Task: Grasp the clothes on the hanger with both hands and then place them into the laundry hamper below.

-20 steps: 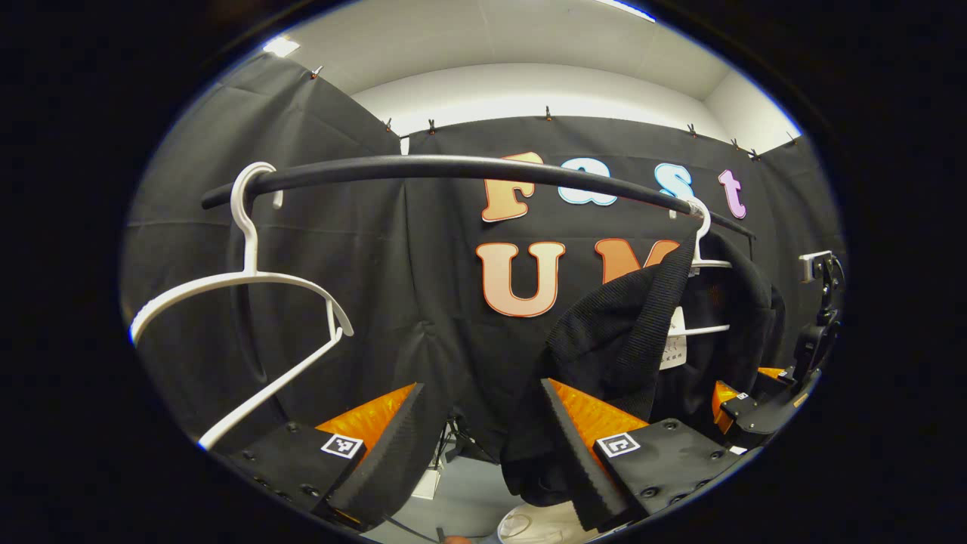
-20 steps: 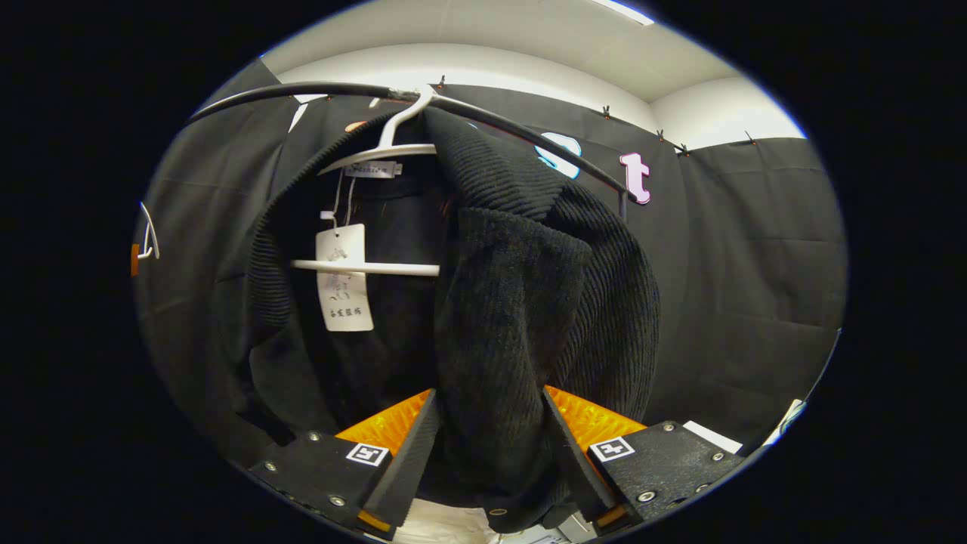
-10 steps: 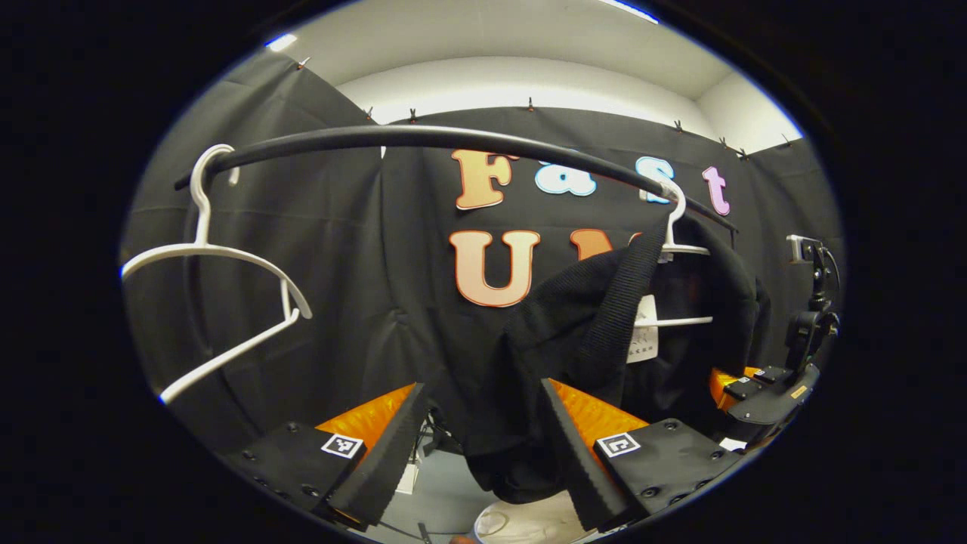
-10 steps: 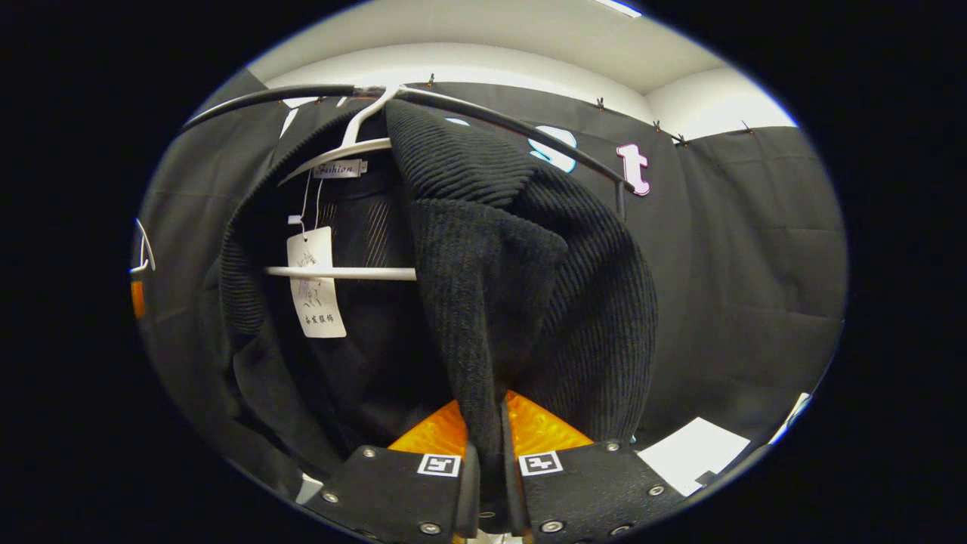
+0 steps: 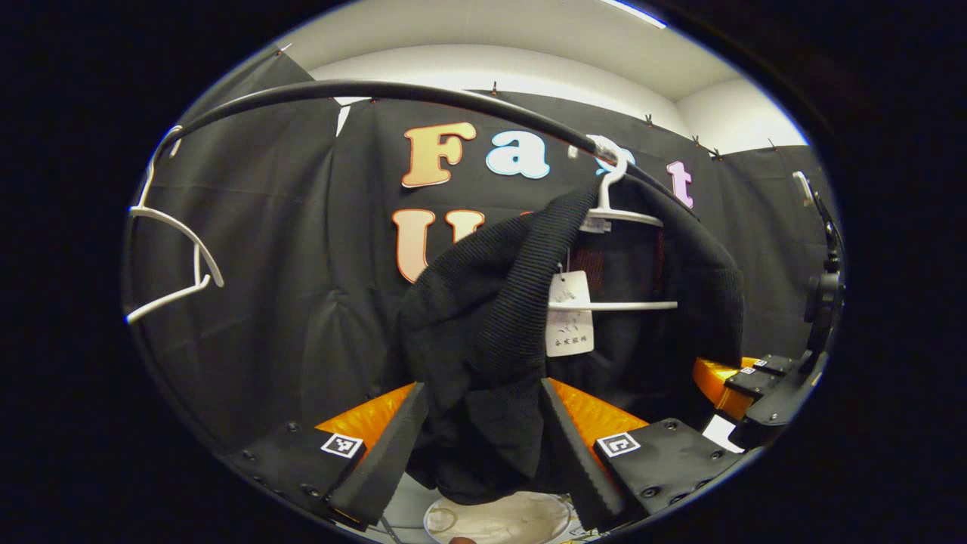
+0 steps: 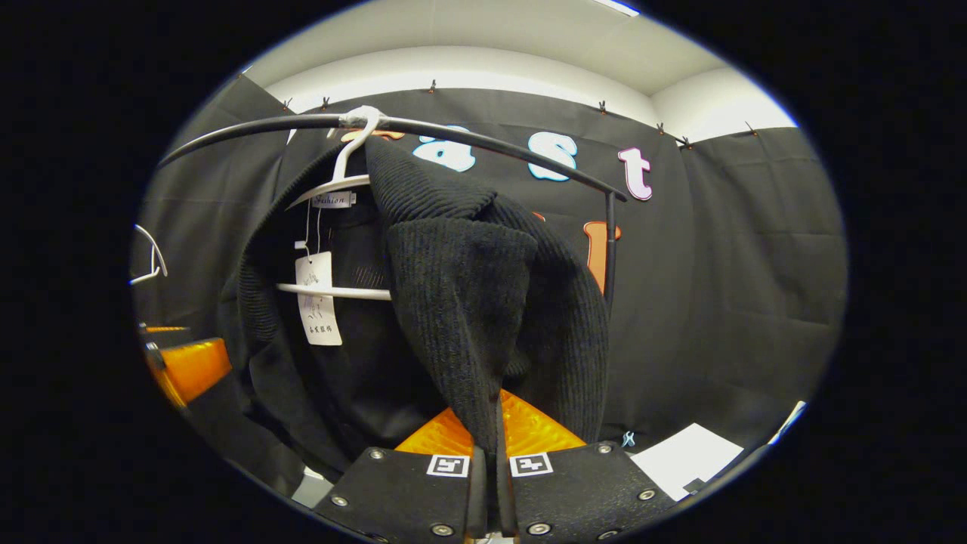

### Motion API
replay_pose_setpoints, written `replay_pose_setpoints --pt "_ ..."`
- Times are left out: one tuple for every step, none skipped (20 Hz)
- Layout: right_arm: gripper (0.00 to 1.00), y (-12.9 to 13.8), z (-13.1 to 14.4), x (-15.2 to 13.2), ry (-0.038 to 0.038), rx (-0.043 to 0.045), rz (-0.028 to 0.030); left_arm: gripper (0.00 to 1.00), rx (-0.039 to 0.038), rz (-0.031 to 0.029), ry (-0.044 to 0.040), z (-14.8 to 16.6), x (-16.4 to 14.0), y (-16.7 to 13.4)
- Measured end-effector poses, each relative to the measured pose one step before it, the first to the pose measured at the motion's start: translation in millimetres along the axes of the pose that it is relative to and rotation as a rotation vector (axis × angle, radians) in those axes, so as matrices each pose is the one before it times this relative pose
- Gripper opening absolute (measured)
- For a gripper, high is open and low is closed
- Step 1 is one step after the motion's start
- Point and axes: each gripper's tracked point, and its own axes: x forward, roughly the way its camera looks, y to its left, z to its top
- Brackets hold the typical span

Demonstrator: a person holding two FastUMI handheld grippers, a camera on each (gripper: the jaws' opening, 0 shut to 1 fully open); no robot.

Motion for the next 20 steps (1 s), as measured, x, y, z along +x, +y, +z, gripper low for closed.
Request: replay_pose_setpoints --pt "0.05 -3.2 2.7 -1.58 -0.00281 -0.00288 0.00069 0.93 -0.00557 -0.00486 0.00421 -4.54 5.42 -6.61" --pt "0.05 -3.0 2.57 -2.92 -0.00343 -0.00401 0.0022 0.96 -0.00816 -0.00222 0.00745 -5.91 5.94 -5.13" --pt "0.05 -2.64 2.9 -2.1 -0.00356 -0.00392 0.00267 0.96 -0.00983 0.00339 0.01071 -7.28 5.63 -2.83" --pt "0.05 -2.74 3.08 -2.03 -0.00362 -0.00541 0.00183 0.96 -0.00951 0.00563 0.00974 -7.49 6.08 -2.04" --pt "0.05 -2.79 3.49 -1.88 -0.00503 -0.00645 0.00237 0.96 -0.00696 0.00634 0.00772 -6.03 6.01 -2.06" --pt "0.05 -2.87 3.82 -2.81 -0.00641 -0.00585 0.00119 1.0 -0.00138 0.0156 0.00343 -5.47 5.96 0.83" --pt "0.05 -2.8 3.28 -2.0 -0.00465 -0.00618 0.00268 1.0 0.00147 0.01937 -0.00487 -3.02 4.5 3.5" --pt "0.05 -2.11 2.29 -1.14 -0.00323 -0.00468 0.0022 0.97 0.00369 0.01861 -0.00856 -2.05 4.81 2.17" --pt "0.05 -1.01 2.01 -1.09 -0.0022 -0.00072 0.00455 0.93 0.00223 0.01694 0.00161 -4.64 7.65 1.17" --pt "0.05 -0.17 1.79 -0.47 -0.004 0.00125 0.00561 0.97 -0.00053 0.00658 0.00555 -4.46 4.91 0.35" --pt "0.05 -0.16 1.28 -0.35 -0.00196 -0.00004 0.00548 0.97 0.00063 0.00115 0.00546 -4.91 2.82 -1.25" --pt "0.05 0.37 0.5 -0.71 -0.00056 -0.00214 0.00503 0.97 0.00262 -0.00063 0.00505 -3.17 4.5 -1.43" --pt "0.05 0.21 0.21 -0.65 0.00128 -0.0025 0.00507 0.97 0.00216 0.002 0.003 -4.28 4.67 -0.78" --pt "0.05 0.44 -0.11 -0.63 0.0021 -0.00149 0.00432 0.97 -0.00018 0.00256 0.00054 -0.65 4.26 -0.21" --pt "0.05 -0.36 -0.43 0.05 0.00084 0.00038 0.0034 0.97 -0.00271 0.00541 0.00227 -1.7 0.57 0.68" --pt "0.05 -0.25 -0.07 0.45 0.00049 0.00113 0.00225 0.96 -0.00342 0.00736 0.00268 -1.88 2.97 0.81" --pt "0.05 -0.33 0.24 -0.68 0.00032 0.00183 0.00204 0.96 -0.00229 0.01015 0.00001 0.47 5.52 1.73" --pt "0.05 -0.18 -0.4 -0.95 0.00075 0.00269 0.00228 1.0 -0.00138 0.00139 0.00214 0.28 4.69 1.01" --pt "0.05 1.63 0.34 -0.86 -0.00178 0.00698 0.01189 0.97 -0.00058 0.00071 0.00404 0.05 1.89 1.83" --pt "0.06 1.21 1.27 -0.71 -0.0035 0.00449 0.00741 0.97 0.00248 0.0052 0.00028 0.1 2.98 2.27"
